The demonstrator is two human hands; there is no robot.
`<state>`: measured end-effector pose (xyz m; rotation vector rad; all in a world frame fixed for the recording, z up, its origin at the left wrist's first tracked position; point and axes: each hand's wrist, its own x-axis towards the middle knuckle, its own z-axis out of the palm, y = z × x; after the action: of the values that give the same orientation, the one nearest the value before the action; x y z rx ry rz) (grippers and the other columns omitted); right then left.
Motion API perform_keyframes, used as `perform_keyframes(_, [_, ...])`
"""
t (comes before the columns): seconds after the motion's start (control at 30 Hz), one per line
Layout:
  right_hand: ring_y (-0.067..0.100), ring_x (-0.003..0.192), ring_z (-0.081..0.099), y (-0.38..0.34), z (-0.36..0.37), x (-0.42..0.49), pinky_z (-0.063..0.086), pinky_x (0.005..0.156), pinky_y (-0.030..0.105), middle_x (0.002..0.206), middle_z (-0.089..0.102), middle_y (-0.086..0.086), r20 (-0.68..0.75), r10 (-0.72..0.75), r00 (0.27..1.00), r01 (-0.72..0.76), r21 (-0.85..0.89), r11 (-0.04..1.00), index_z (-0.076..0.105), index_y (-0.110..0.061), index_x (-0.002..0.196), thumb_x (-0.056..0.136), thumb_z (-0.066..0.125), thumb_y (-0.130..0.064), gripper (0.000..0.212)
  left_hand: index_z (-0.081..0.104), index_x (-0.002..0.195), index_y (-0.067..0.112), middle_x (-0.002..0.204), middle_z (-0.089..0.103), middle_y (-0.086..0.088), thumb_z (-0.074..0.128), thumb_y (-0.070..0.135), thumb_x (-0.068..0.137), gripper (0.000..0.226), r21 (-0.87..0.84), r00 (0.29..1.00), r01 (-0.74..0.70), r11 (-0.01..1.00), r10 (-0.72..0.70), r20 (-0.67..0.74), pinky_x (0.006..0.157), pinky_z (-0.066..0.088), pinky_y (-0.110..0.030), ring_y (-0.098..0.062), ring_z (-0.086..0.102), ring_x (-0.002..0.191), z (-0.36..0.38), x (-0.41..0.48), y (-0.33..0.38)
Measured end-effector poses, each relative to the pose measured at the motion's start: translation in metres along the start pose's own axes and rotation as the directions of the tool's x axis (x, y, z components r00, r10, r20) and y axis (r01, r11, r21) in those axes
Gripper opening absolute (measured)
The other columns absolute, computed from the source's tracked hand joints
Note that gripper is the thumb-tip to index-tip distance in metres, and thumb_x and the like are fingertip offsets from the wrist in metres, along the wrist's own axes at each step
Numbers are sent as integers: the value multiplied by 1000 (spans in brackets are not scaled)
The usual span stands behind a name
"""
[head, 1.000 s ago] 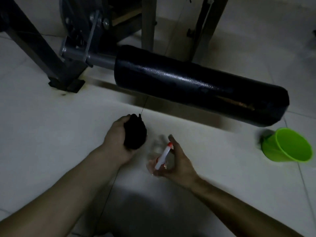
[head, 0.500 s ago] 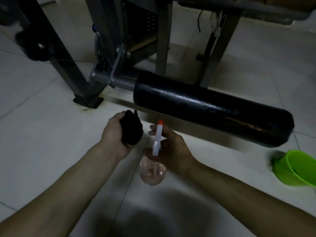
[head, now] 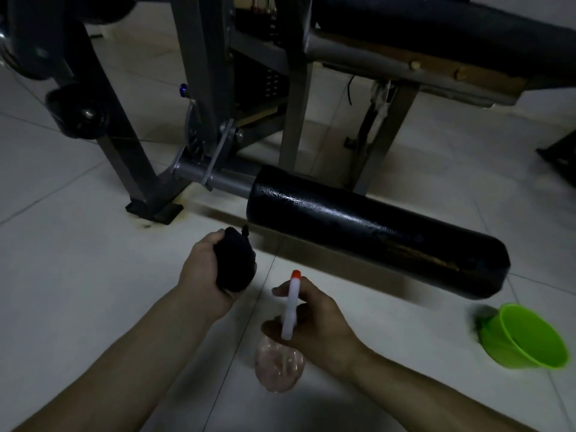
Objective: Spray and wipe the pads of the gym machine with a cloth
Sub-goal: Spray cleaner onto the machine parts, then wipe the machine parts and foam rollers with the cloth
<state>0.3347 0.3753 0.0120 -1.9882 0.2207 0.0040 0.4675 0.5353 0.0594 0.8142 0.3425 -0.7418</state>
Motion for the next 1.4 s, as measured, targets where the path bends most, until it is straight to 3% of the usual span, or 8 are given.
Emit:
perform_keyframes(0.2, [25,87,73,20,-42,-28,62,76,29,104,73,2,-178,92,980,-80,71,994,67,-21,98,78,86,-3,33,46,81,21,73,40,-1,42,32,102,24,6,992,38,999,-38,124,57,43,-25,-15,43,55,28,9,-22])
perform_keyframes(0.3, [33,83,73,32,-59,-46,64,79,41,106,72,5,-223,123,967,-109,72,991,67,-29,105,78,88,-8,40,38,70,19,62,36,0,40,26,102,33,42,981,46,998,-53,186,38,38,-20,-14,39,43,49,17,-38])
perform_keyframes(0.57, [33,76,69,63,-115,-98,62,77,41,94,72,0,-451,222,864,-202,93,975,66,-28,109,70,92,-37,47,69,100,10,80,65,-7,60,39,97,30,246,973,161,956,-195,120,51,53,-27,-21,64,60,123,27,-108])
perform_keyframes(0.73, [23,83,75,92,-150,-126,62,77,35,92,76,6,-571,261,778,-232,124,965,65,-15,89,77,88,-10,27,71,122,9,108,76,-13,75,44,84,52,371,970,181,911,-227,85,60,58,-35,-30,72,83,159,32,-137])
perform_keyframes(0.9, [22,70,63,125,-145,-131,59,73,30,100,68,6,-482,298,824,-251,160,955,60,-26,116,73,92,-24,54,71,118,5,99,74,-14,70,41,90,45,402,953,225,888,-287,101,66,56,-33,-27,70,79,177,20,-166])
perform_keyframes(1.03, [-5,82,63,148,-124,-121,51,75,15,99,67,-14,-425,306,852,-344,-13,939,47,-47,111,87,78,-14,51,67,123,3,106,72,-18,68,43,90,52,424,944,255,869,-319,88,73,56,-36,-30,68,89,162,12,-180])
perform_keyframes(1.23, [-9,90,64,171,-105,-118,48,76,7,102,63,-21,-313,356,880,-389,-47,920,47,-38,125,83,83,-19,58,60,137,1,119,68,-19,62,51,93,68,347,928,321,881,-366,69,85,52,-40,-32,61,102,154,12,-179])
perform_keyframes(1.4, [-12,143,29,176,-148,-140,40,115,23,163,31,-16,-372,293,881,-348,-91,933,8,-39,160,82,70,-13,103,62,137,3,135,64,-19,63,56,89,72,354,921,325,877,-378,90,106,46,-46,-34,63,109,164,19,-189])
